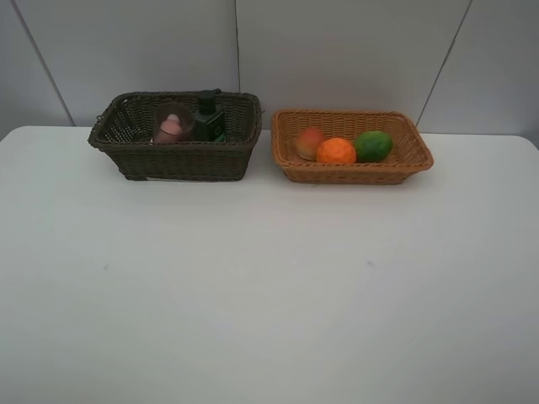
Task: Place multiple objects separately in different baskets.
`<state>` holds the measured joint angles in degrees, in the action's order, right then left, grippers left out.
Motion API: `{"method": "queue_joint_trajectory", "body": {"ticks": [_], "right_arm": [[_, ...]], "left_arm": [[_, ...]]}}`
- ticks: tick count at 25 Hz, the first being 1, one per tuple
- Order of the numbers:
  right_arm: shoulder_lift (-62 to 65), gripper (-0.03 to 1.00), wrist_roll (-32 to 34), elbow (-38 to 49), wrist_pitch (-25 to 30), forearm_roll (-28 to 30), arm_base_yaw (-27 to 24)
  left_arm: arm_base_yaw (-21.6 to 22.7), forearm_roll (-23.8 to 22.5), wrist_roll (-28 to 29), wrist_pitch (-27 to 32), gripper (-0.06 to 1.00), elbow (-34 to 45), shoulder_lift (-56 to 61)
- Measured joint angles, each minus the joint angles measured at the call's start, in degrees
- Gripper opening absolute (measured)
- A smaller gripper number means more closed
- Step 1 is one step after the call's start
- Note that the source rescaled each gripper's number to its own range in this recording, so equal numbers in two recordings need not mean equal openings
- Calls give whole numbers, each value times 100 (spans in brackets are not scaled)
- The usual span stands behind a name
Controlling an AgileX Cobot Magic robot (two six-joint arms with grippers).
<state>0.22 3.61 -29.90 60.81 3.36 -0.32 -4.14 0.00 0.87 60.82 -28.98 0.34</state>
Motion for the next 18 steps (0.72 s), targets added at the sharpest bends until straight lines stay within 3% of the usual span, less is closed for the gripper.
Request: {"method": "queue_joint_trajectory", "body": {"ticks": [18], "right_arm": [[0, 97, 0, 0, 0, 0, 0]], "left_arm": [[0, 0, 0, 0, 100, 0, 0]]}}
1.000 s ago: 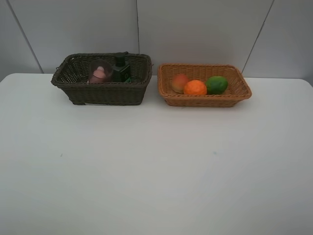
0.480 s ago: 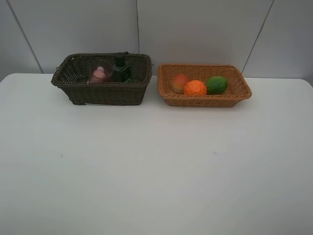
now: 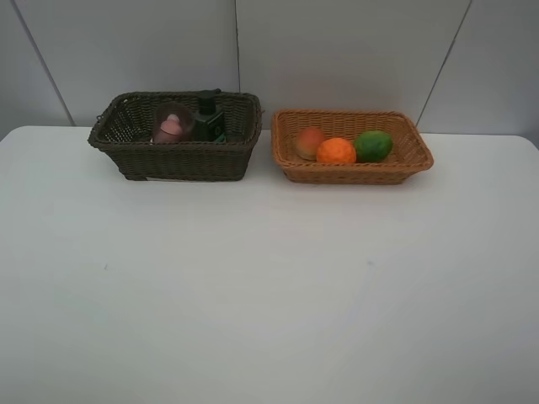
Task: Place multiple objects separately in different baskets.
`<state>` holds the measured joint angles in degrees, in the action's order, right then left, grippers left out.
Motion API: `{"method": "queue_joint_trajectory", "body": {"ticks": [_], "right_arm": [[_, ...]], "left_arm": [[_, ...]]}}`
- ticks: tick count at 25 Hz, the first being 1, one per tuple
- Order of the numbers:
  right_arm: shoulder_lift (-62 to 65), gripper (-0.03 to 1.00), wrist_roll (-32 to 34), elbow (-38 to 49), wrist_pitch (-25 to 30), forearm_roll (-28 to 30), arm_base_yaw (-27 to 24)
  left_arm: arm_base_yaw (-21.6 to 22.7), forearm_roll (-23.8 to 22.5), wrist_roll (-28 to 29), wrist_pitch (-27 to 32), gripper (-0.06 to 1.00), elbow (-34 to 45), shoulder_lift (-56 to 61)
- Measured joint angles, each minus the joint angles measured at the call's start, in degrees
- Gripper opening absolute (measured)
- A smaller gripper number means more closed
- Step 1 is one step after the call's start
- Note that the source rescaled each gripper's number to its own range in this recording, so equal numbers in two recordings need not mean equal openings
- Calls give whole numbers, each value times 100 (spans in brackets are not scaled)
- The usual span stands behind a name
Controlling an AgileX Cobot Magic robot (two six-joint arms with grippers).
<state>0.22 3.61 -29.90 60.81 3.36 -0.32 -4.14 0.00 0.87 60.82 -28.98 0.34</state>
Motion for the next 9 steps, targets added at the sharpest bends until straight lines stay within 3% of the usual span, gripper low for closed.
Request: {"method": "queue_joint_trajectory", "body": {"ticks": [9], "right_arm": [[0, 97, 0, 0, 0, 0, 0]], "left_arm": [[0, 32, 0, 0, 100, 0, 0]]}}
